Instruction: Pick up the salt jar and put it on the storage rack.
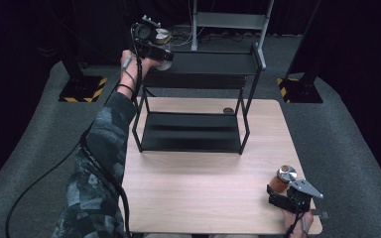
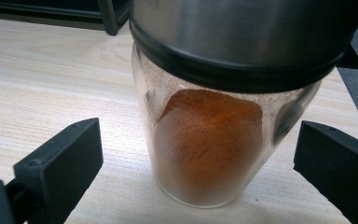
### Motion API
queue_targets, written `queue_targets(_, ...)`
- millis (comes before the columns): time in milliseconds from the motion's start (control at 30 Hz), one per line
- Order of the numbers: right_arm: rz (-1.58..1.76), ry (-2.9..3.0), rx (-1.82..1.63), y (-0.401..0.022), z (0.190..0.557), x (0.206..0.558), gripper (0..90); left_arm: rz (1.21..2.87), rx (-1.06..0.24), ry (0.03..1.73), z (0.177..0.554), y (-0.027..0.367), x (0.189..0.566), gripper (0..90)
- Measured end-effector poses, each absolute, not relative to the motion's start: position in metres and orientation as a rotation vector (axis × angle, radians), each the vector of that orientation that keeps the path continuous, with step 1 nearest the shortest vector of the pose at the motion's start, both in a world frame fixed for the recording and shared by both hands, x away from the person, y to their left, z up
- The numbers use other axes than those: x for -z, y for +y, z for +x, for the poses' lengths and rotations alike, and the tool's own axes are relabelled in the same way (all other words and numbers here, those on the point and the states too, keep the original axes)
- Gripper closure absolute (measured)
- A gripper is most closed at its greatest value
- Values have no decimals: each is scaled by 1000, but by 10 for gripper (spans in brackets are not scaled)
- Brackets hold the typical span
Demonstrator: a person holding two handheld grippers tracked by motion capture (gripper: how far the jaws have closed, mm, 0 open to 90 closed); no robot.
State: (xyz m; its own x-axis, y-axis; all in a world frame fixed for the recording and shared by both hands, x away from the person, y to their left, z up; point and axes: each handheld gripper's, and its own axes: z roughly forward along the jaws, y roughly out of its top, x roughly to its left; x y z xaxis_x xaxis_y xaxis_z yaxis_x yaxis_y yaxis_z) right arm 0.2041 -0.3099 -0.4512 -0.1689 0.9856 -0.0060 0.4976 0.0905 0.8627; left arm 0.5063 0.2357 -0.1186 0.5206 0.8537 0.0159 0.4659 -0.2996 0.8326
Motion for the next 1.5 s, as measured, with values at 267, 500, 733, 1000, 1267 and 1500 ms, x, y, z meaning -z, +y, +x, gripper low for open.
queue_targets(267,1463,1744,-995,-310,204,451,0,1924,-612,1094,508,229,121,305)
queue_targets(500,1463,1741,-999,-311,204,452,0,1922,-618,1104,508,225,120,305)
queue_targets(733,1464,1741,-998,-310,204,452,0,1922,-617,1109,508,225,120,303)
queue_targets(1000,1464,1744,-996,-310,204,451,0,1982,-574,1119,510,225,108,162)
queue_targets(1267,1466,1742,-995,-310,204,451,0,2117,-518,1085,504,228,90,0)
queue_targets(1500,1467,1741,-995,-310,204,451,0,2178,-545,1017,481,232,89,0)
